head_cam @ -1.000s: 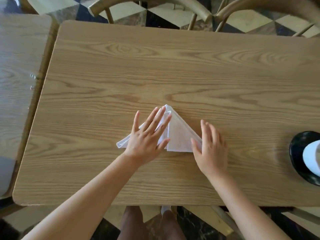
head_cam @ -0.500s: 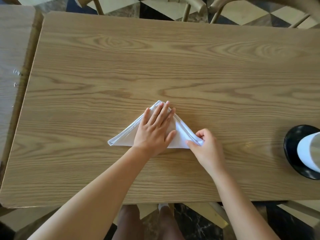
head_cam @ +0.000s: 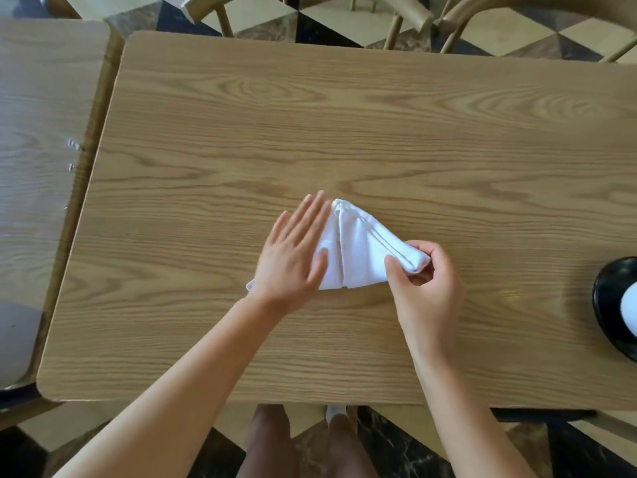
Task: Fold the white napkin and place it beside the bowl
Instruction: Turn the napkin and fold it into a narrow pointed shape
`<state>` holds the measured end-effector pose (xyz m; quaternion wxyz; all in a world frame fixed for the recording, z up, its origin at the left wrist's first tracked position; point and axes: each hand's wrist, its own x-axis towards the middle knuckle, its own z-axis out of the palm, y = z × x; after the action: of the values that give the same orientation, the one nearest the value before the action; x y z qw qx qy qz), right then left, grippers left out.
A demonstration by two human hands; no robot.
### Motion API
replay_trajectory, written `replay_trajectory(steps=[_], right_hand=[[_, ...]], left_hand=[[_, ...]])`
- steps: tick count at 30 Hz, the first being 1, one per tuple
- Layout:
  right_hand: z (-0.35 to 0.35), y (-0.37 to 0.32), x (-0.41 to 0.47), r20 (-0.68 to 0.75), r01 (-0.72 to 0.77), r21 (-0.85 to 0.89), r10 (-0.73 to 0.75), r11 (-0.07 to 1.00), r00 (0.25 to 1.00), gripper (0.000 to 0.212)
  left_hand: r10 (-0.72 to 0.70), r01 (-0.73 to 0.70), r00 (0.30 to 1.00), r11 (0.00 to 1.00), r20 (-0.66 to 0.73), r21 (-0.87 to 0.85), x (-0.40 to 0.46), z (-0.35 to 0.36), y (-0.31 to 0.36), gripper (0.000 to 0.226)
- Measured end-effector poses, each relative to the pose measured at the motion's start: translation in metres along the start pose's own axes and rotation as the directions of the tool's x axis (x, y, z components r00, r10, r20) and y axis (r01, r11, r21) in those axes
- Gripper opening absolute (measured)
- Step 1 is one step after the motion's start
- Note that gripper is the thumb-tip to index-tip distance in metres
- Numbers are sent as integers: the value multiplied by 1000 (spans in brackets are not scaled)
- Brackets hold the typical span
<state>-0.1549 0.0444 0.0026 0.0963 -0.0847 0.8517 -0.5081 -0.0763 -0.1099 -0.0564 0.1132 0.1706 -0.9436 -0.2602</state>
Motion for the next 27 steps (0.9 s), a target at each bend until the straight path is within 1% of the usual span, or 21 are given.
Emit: replay_trajectory(steps=[1,2,3,4,5,7,9,10,11,12,14,16,17,19,21,23,24,26,27], right_hand=[[5,-5,-3,1,75,-26,-75,997,997,18],[12,-8,-6,6,159,-62,-158,985,987,18],[19,-11,-10,18,242,-96,-242,965,970,18],[28,-12,-13,39,320,-125,-318,939,947,18],[36,-12,-17,70,391,-149,-385,908,920,17],[52,-10,-24,145,509,-187,-489,840,860,16],[65,-7,-31,202,597,-218,-563,772,801,14],[72,-4,-35,219,624,-227,-585,748,781,12],[78,-2,-38,234,643,-234,-600,729,765,10],[84,0,-40,251,658,-245,-610,712,752,8],[94,6,-44,290,683,-262,-620,682,730,12],[101,11,-45,322,685,-260,-608,681,726,14],[104,14,-46,339,682,-263,-596,683,728,14],[108,19,-47,388,688,-270,-578,673,718,11],[108,21,-48,420,705,-254,-581,663,697,13],[103,21,-46,388,716,-246,-611,653,690,12],[101,22,-43,361,714,-269,-620,647,697,12],[99,27,-36,338,685,-351,-596,638,728,23],[99,31,-34,364,670,-388,-562,633,742,32]], left_hand=[[-43,42,998,999,-47,-19,-6,-8,-7,57],[-129,123,987,990,-98,-63,-11,-17,-13,52],[-246,229,961,964,-129,-138,-16,-24,-17,46],[-362,325,924,914,-124,-245,-17,-32,-19,41],[-456,403,887,842,-74,-358,-16,-38,-20,37],[-568,523,816,649,105,-553,-6,-47,-21,33],[-572,622,750,436,334,-651,12,-53,-21,33],[-541,665,722,368,432,-650,23,-55,-21,34],[-502,702,700,352,508,-620,33,-56,-21,34],[-462,726,685,379,563,-573,42,-55,-21,33],[-390,717,688,498,612,-488,59,-52,-23,27],[-346,653,725,621,596,-434,71,-48,-26,19],[-339,629,738,660,584,-411,75,-46,-28,18],[-324,591,756,710,568,-382,79,-42,-30,19],[-301,535,787,767,538,-354,79,-39,-32,19],[-268,461,828,825,492,-328,78,-35,-33,17],[-252,425,848,849,467,-313,77,-35,-33,15],[-233,376,874,881,426,-288,76,-32,-33,16],[-224,356,883,892,412,-278,76,-31,-33,17]])
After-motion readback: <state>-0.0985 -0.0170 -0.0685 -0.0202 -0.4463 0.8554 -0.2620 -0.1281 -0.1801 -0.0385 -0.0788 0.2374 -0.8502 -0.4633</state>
